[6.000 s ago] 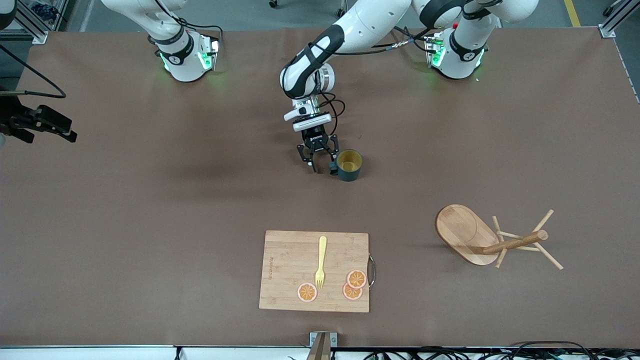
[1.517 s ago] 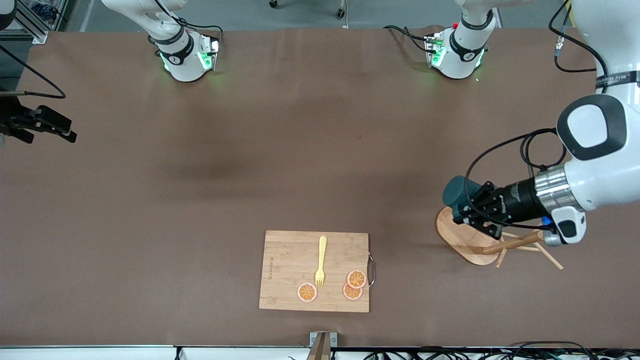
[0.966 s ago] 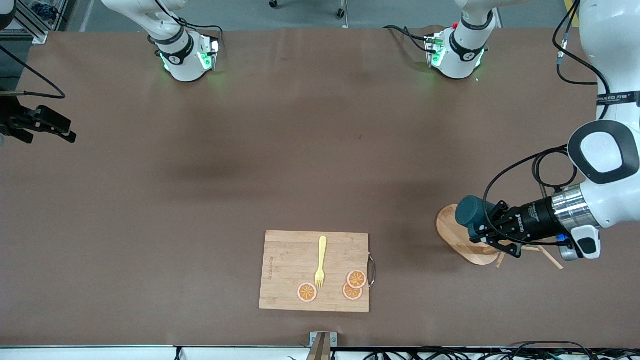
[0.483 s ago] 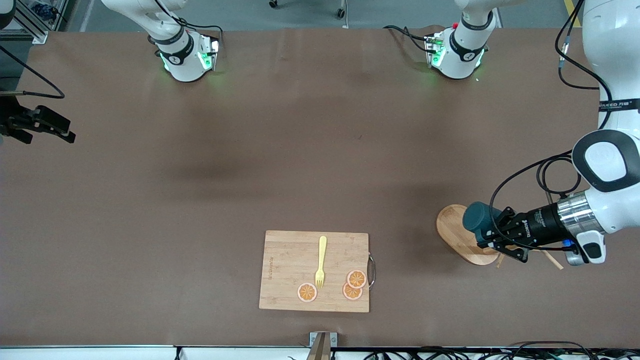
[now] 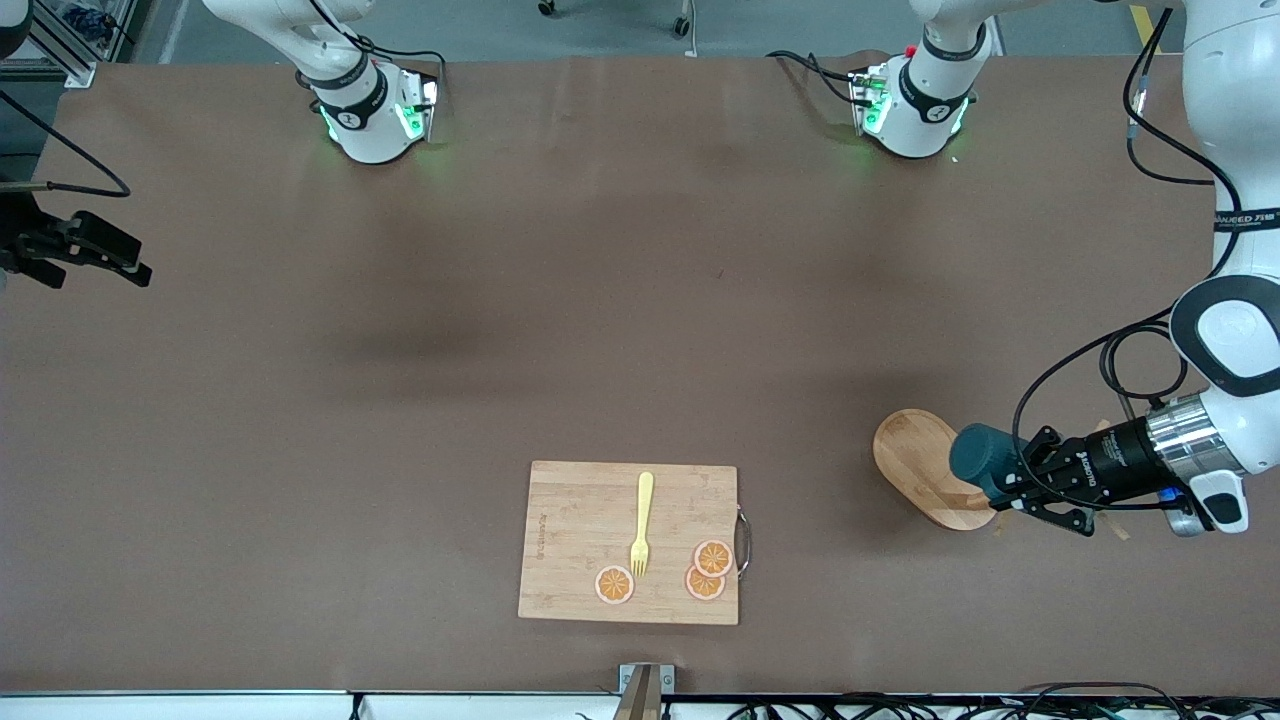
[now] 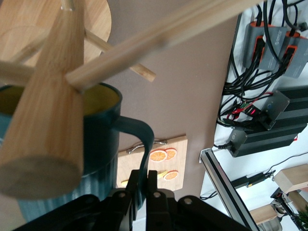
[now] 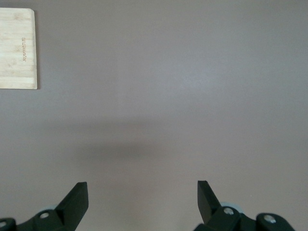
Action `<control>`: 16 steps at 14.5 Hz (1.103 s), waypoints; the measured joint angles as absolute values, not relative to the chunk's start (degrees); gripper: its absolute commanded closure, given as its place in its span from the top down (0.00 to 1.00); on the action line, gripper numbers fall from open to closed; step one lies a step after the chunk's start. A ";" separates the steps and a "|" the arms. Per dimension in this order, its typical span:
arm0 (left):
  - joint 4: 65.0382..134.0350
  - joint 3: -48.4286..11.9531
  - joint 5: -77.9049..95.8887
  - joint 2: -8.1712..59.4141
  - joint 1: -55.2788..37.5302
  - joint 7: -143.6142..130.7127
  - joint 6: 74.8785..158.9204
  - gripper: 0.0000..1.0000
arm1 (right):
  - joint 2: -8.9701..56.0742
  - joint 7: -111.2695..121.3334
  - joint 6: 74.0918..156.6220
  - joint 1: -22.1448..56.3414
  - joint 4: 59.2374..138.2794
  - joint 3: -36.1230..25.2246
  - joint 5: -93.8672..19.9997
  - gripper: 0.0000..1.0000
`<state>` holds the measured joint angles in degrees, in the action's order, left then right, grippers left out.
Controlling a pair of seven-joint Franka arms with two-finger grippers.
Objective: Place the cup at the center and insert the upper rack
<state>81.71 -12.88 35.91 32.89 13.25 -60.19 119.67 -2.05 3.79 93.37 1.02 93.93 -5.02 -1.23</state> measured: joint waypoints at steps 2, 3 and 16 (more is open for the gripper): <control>81.54 -12.52 35.91 32.91 13.40 -60.08 119.91 1.00 | -2.05 3.79 93.76 1.02 93.92 -5.02 -1.23 1.00; 81.23 -12.43 35.71 32.87 13.40 -60.02 120.08 1.00 | -2.05 3.79 93.80 1.02 93.92 -5.02 -1.23 1.00; 79.85 -14.54 15.88 16.37 12.93 -57.94 106.94 1.00 | -2.04 3.79 93.81 1.02 93.87 -5.06 -1.10 1.00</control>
